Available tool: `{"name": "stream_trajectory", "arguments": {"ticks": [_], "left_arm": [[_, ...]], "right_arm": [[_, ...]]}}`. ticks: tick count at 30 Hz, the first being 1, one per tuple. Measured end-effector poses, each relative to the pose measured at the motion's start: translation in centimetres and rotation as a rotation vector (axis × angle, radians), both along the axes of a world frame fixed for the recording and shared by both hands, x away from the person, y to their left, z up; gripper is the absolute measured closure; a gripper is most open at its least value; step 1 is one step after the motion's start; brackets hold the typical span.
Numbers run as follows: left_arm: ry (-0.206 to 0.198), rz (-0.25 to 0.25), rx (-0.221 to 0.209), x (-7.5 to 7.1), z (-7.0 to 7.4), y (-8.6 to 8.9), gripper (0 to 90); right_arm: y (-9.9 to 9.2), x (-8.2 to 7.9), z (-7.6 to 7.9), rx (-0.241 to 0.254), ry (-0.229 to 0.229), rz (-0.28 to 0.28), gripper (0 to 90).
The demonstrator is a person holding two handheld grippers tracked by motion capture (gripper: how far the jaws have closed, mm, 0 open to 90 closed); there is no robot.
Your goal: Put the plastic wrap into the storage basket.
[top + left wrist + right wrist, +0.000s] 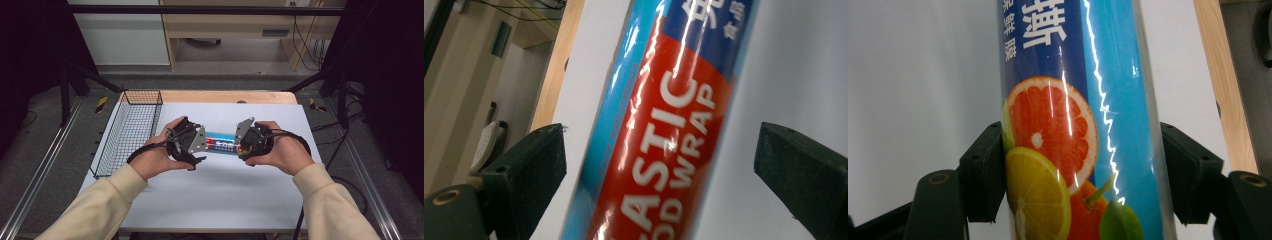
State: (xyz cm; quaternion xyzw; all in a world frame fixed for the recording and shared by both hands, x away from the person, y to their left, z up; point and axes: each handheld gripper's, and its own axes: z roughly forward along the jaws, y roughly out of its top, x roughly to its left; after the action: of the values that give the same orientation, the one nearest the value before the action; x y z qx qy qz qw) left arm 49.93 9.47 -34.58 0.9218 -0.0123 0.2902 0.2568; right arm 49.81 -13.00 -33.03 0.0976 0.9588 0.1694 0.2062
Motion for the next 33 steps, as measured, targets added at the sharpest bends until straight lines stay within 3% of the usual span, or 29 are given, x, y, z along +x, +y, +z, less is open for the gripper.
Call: {"name": "stream_trajectory", "arguments": {"ticks": [10,13,18,26,33], "left_arm": [[-0.012,-0.026,0.098,0.1,-0.2,-0.7,13.1],[-0.006,-0.031,0.101,0.1,-0.3,-0.7,16.4],[-0.019,-0.031,0.183,0.5,-0.7,-1.1,21.6],[-0.014,-0.035,0.205,0.3,-0.6,-1.3,29.6],[-0.004,-0.031,0.177,0.1,-0.9,-1.2,29.7]], "right_arm": [[1.5,-0.5,0.4,-0.026,0.007,0.046,30.2],[1.6,-0.5,0.5,-0.014,0.004,0.049,30.2],[2.0,-0.7,0.9,0.001,0.0,0.066,30.3],[2.1,-0.8,1.0,-0.004,0.001,0.066,30.3],[1.8,-0.6,0.5,0.023,0.015,0.073,30.1]]}}
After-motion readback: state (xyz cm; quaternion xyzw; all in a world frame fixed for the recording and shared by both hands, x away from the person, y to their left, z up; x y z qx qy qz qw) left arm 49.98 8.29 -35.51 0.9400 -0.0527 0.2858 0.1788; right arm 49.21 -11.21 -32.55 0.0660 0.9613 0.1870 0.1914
